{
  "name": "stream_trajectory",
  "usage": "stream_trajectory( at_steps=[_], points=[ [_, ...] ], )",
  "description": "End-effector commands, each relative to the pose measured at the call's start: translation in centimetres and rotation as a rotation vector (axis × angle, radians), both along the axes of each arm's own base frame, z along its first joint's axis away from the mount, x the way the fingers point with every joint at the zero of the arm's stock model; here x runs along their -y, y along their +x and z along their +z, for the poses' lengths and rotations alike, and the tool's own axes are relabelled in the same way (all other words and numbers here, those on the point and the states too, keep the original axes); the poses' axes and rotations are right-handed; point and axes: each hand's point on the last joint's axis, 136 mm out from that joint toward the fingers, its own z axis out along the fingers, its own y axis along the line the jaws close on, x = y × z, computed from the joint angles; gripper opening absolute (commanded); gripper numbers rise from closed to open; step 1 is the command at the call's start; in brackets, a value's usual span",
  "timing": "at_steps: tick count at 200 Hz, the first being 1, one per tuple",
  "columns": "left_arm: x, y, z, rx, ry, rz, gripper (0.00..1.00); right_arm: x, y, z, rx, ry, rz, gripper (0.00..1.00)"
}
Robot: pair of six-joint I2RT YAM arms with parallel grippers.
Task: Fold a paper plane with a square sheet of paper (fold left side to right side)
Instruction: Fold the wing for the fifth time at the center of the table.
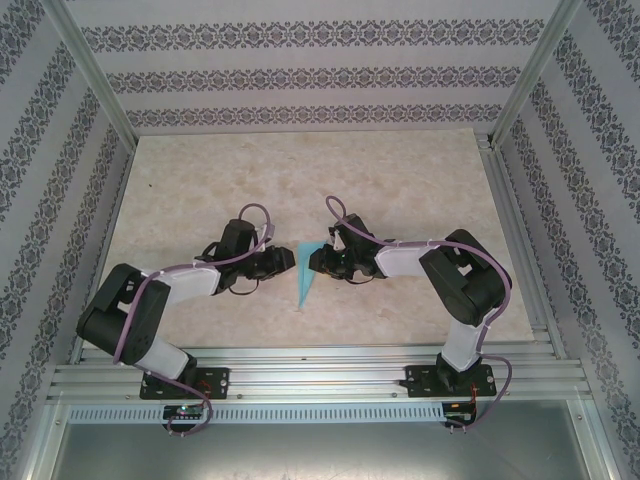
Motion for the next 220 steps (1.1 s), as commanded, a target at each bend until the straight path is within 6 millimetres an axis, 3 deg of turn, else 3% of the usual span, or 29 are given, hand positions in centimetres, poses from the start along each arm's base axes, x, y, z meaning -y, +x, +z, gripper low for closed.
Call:
stream_trajectory(
  at_steps=[1,89,220],
  points=[
    [0.8,0.7,0.0,0.001,-0.012,-0.052,0.33,-0.7,0.2,0.0,0.007,0.006,0.006,0.32],
    [2.4,2.3,-2.9,-0.065,-0.056,-0.073,0.29,-0.8,0.0,0.1,0.002,0.012,0.013,0.32],
    [3.2,3.4,-3.0,-0.067,-0.085,-0.071,0.21,-0.8,-0.1,-0.1,-0.005,0.009,0.018,0.32]
  ],
)
